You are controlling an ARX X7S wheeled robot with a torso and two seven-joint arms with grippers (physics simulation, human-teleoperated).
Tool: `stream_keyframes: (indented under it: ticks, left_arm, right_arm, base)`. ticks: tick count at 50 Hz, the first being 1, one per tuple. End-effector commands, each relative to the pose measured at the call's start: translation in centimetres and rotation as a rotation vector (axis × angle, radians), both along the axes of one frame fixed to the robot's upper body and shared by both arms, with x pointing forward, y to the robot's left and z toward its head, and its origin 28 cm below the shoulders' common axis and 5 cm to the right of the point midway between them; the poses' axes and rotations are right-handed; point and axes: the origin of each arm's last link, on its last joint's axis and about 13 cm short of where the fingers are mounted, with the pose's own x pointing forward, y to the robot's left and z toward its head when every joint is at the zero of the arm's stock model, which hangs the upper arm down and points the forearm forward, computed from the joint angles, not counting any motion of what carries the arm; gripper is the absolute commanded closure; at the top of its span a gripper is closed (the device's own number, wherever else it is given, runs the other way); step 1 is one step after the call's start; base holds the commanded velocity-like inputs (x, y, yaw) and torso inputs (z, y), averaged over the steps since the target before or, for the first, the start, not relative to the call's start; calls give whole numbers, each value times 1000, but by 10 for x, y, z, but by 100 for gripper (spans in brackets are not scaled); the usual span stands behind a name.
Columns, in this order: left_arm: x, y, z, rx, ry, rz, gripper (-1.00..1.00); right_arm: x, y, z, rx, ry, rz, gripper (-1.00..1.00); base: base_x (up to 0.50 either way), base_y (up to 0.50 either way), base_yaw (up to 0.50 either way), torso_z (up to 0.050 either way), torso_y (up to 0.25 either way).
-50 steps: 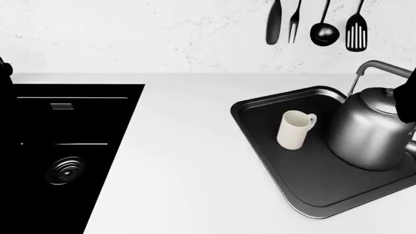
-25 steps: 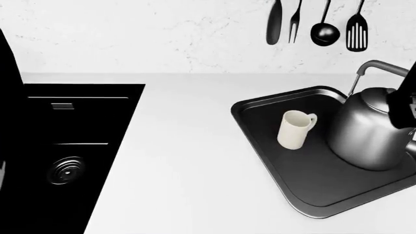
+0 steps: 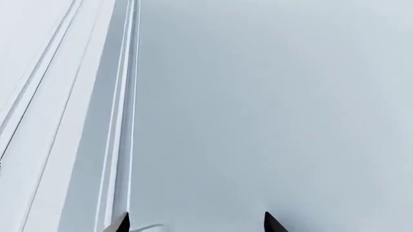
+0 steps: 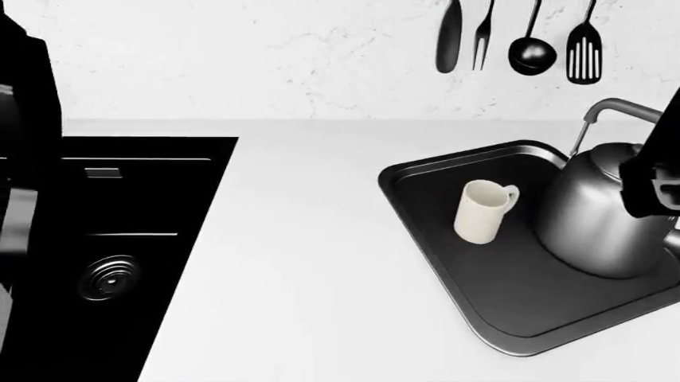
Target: Pick the kettle from the counter and place it on the tray. Then pick the mug from the cabinet and place it on the tray. Then close the cabinet doors.
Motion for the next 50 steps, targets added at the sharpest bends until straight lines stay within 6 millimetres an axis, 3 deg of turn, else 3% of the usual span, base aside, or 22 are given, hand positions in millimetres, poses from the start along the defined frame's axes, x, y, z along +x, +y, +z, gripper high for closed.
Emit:
stream_keyframes:
  ticks: [1, 24, 32, 36, 40, 45, 50]
  left_arm:
    - [64, -28, -105, 389, 834, 47, -100]
    - [77, -25, -131, 446, 874, 142, -100]
    - [79, -23, -132, 438, 882, 148, -100]
    - [73, -23, -119, 390, 830, 91, -100]
    - [57, -23, -88, 307, 702, -4, -100]
    - [19, -20, -43, 204, 533, -143, -100]
    - [-22, -10, -21, 134, 453, -269, -100]
  right_arm:
    - [0, -1, -2, 5, 0, 2, -100]
    - [2, 0, -6, 6, 10, 3, -100]
    - [2, 0, -7, 6, 13, 4, -100]
    - [3, 0, -7, 8, 15, 5, -100]
    - [2, 0, -7, 10, 14, 6, -100]
    - [2, 0, -6, 14, 4, 12, -100]
    - [1, 0, -6, 12, 2, 17, -100]
  base:
    - [0, 0, 0, 0, 0]
    - [0, 0, 0, 0, 0]
    - [0, 0, 0, 0, 0]
    - [0, 0, 0, 0, 0]
    - [0, 0, 0, 0, 0]
    - [3, 0, 0, 0, 0]
    - [8, -3, -6, 2, 0]
